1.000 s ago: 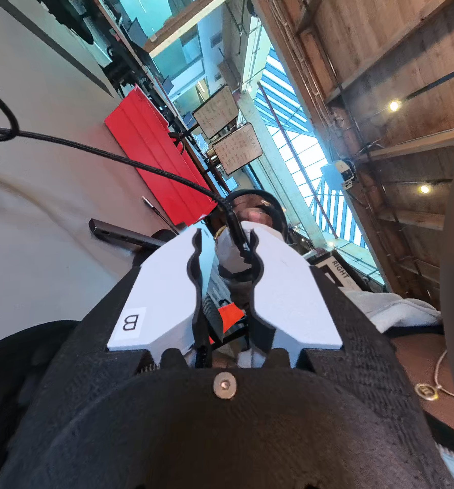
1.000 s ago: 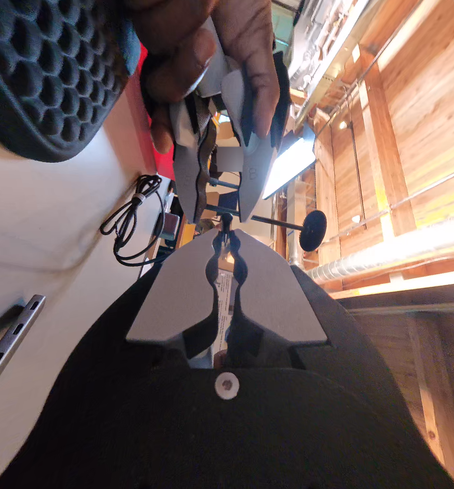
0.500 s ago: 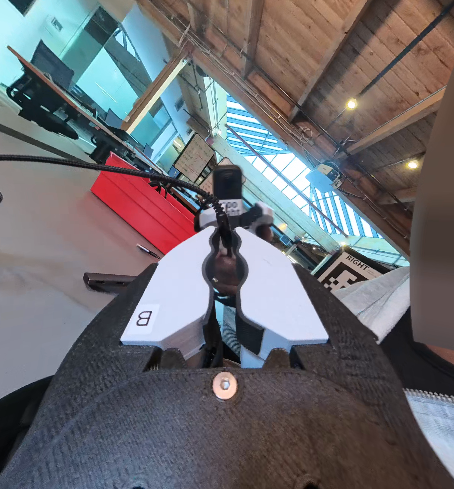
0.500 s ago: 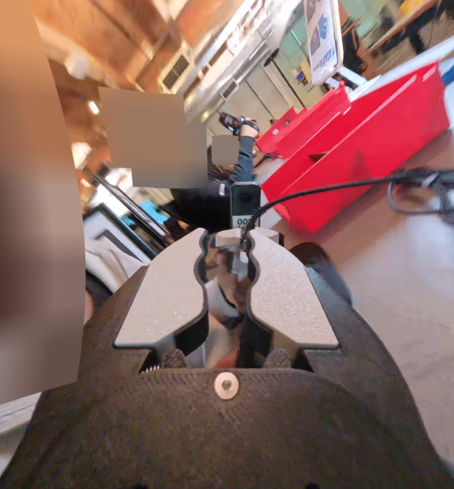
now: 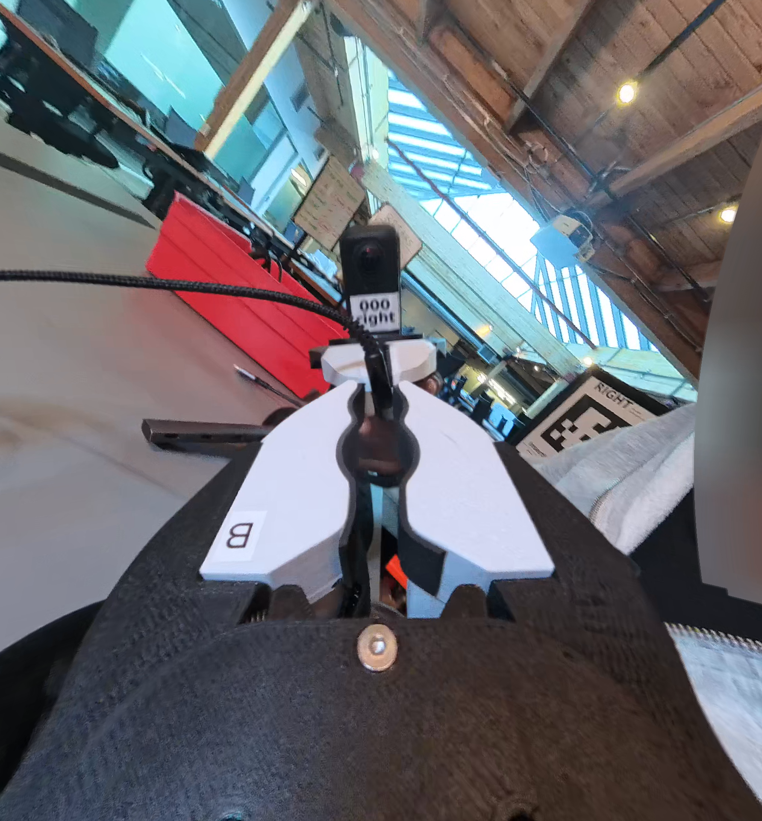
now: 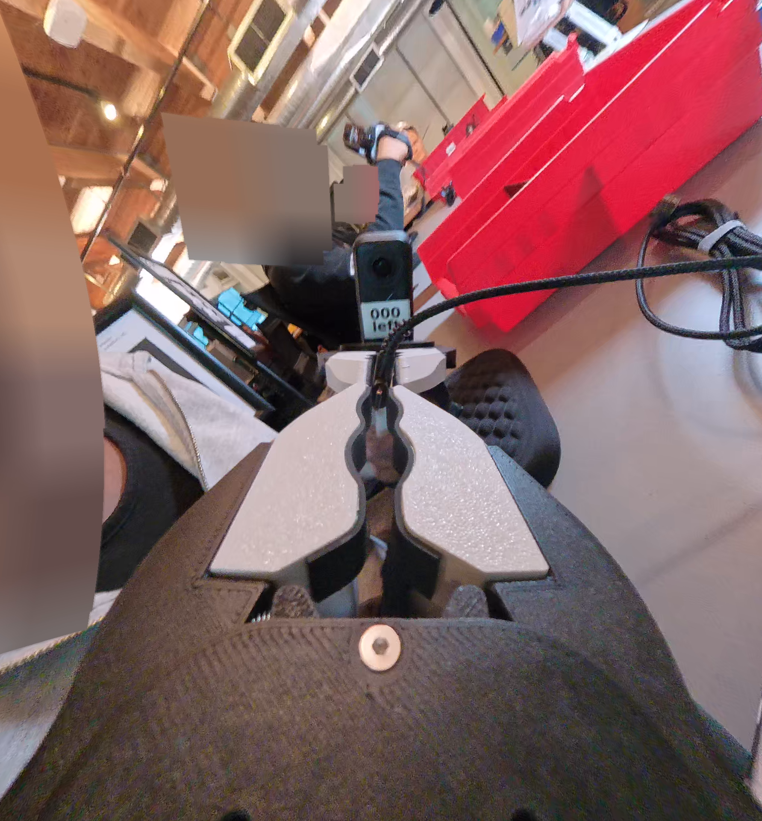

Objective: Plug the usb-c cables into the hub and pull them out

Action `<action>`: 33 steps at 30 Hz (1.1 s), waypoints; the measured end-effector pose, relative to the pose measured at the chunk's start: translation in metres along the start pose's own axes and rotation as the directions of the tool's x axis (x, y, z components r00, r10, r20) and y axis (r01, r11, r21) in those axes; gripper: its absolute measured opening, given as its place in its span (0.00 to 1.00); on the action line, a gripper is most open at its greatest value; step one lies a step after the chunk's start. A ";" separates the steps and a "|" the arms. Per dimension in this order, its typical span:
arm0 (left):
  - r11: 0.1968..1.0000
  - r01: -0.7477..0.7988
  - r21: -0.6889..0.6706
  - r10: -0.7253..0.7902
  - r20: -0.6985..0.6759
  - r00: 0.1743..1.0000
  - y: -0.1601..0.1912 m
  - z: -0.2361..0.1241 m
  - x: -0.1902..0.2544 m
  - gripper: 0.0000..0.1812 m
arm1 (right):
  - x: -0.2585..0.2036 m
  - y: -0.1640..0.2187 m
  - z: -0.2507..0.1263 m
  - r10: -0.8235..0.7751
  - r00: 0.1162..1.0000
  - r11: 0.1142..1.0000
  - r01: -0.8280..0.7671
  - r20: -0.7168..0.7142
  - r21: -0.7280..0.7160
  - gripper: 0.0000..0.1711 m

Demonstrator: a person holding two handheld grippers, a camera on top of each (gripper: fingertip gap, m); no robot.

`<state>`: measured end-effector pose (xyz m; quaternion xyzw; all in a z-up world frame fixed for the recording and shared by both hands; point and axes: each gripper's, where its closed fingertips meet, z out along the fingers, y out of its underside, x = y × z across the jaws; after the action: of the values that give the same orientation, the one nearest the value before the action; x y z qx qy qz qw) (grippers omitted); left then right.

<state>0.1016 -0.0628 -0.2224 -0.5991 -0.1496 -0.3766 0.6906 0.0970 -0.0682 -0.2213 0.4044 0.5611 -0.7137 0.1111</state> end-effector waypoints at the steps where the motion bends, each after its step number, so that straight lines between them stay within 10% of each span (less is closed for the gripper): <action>1: 1.000 0.005 -0.031 -0.005 -0.003 1.000 0.003 0.000 0.000 0.08 | 0.000 0.003 -0.001 -0.004 1.000 0.999 0.004 -0.001 -0.034 0.03; 11: 0.996 -0.010 -0.092 0.009 -0.015 1.000 0.010 0.002 0.000 0.05 | 0.001 0.012 -0.003 -0.048 0.998 0.983 0.039 -0.045 -0.182 0.03; 16: 0.996 -0.026 -0.085 0.025 -0.012 1.000 0.012 0.000 0.000 0.05 | 0.024 -0.015 -0.053 -0.129 0.957 0.975 0.075 -0.259 -0.207 0.22; 23: 0.998 -0.014 -0.064 0.010 -0.058 0.998 0.010 -0.001 0.002 0.05 | 0.093 0.031 -0.130 0.088 0.832 0.827 -0.368 -0.548 -0.426 0.24; 33: 0.999 0.040 -0.016 -0.041 -0.081 0.996 0.003 -0.006 0.001 0.05 | 0.103 0.057 -0.089 0.364 0.850 0.680 -0.522 -0.381 -0.515 0.11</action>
<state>0.1024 -0.0689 -0.2255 -0.5849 -0.1307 -0.4156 0.6841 0.1051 0.0216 -0.3379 0.5579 0.6509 -0.3927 0.3330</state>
